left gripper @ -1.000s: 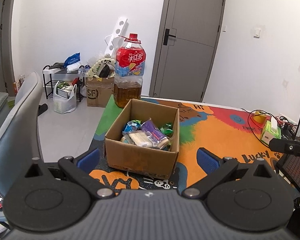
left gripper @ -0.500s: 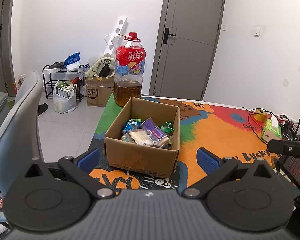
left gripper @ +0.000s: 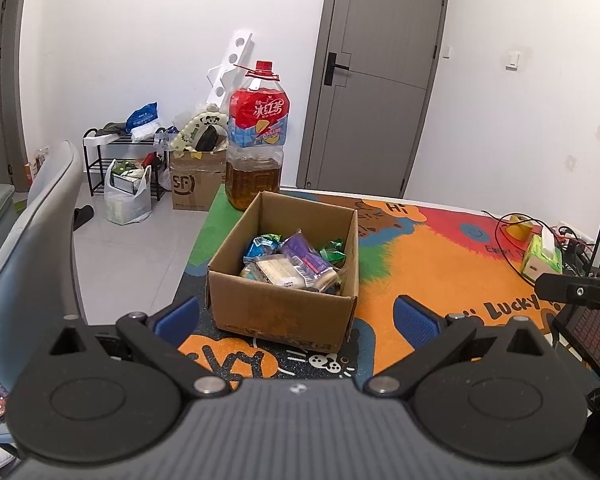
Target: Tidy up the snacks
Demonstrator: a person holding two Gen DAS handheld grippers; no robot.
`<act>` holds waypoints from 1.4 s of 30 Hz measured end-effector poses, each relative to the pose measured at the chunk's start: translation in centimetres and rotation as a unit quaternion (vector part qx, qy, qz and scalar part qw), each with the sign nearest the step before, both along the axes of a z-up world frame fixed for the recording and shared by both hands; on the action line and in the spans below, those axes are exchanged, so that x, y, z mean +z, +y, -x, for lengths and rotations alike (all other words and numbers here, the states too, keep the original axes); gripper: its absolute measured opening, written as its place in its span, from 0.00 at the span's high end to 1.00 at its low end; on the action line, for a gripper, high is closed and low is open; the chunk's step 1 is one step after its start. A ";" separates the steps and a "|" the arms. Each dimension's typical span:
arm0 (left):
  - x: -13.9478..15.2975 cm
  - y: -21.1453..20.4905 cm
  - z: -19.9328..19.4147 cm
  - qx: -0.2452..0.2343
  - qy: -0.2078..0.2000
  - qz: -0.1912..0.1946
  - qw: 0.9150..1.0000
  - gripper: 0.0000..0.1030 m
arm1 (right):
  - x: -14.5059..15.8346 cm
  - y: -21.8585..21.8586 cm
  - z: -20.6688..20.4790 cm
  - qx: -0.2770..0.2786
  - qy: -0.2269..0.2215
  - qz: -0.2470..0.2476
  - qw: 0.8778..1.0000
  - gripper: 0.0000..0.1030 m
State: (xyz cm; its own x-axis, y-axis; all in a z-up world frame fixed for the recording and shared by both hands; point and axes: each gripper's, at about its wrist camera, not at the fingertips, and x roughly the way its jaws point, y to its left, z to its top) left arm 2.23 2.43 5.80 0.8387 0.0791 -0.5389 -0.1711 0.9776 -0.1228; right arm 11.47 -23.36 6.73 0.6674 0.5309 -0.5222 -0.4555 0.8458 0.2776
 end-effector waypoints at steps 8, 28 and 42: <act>0.0 0.1 0.1 0.002 -0.001 0.003 1.000 0.00 | 0.0 -0.1 0.0 0.001 -0.002 -0.001 1.000 0.00; 0.0 0.2 0.2 0.001 0.000 0.003 1.000 0.00 | -0.2 0.3 0.1 0.007 0.001 0.005 1.000 0.00; -0.1 -0.2 0.2 -0.005 -0.003 0.000 1.000 0.00 | -0.2 0.4 0.1 0.006 0.004 0.005 1.000 0.00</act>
